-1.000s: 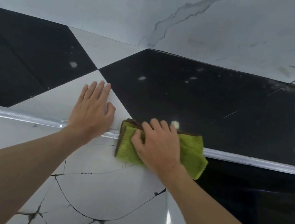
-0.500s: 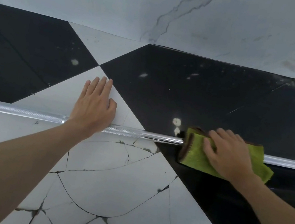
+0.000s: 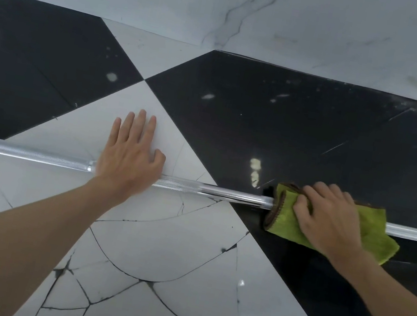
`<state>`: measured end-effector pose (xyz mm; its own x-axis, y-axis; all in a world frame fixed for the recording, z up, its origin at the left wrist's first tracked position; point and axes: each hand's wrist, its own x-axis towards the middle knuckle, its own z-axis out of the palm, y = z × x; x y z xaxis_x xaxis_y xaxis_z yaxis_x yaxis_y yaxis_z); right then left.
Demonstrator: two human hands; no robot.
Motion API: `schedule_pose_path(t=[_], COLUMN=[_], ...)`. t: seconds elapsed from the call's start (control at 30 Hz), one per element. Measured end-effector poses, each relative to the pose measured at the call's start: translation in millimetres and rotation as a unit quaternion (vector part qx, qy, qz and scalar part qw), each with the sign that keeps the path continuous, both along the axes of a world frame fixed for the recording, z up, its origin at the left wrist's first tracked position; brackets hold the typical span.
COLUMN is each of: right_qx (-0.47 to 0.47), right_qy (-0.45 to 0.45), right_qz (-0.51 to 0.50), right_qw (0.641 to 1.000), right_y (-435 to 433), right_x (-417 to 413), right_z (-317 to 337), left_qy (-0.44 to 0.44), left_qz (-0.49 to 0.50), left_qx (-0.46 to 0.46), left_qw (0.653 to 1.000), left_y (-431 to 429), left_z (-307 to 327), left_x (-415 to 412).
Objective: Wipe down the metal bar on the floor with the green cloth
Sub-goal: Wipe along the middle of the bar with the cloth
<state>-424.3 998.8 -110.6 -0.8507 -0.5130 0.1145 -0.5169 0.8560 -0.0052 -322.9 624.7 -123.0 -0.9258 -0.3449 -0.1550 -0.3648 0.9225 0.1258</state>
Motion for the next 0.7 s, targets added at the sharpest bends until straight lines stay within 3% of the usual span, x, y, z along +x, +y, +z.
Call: schedule_pose_path(t=[0.4, 0.7], right_qx=[-0.012, -0.03], right_qy=[-0.09, -0.042], right_qz=[0.021, 0.052], right_qw=[0.996, 0.997], right_y=[-162.6, -115.7], right_x=[74.7, 85.0], right_z=[0.2, -2.6], left_qy=[-0.027, -0.02], left_qz=[-0.007, -0.013], left_qx=[-0.035, -0.001], left_qw=[0.999, 1.0], left_y=[18.0, 26.0], left_z=[4.8, 5.8], left_x=[41.9, 78.0])
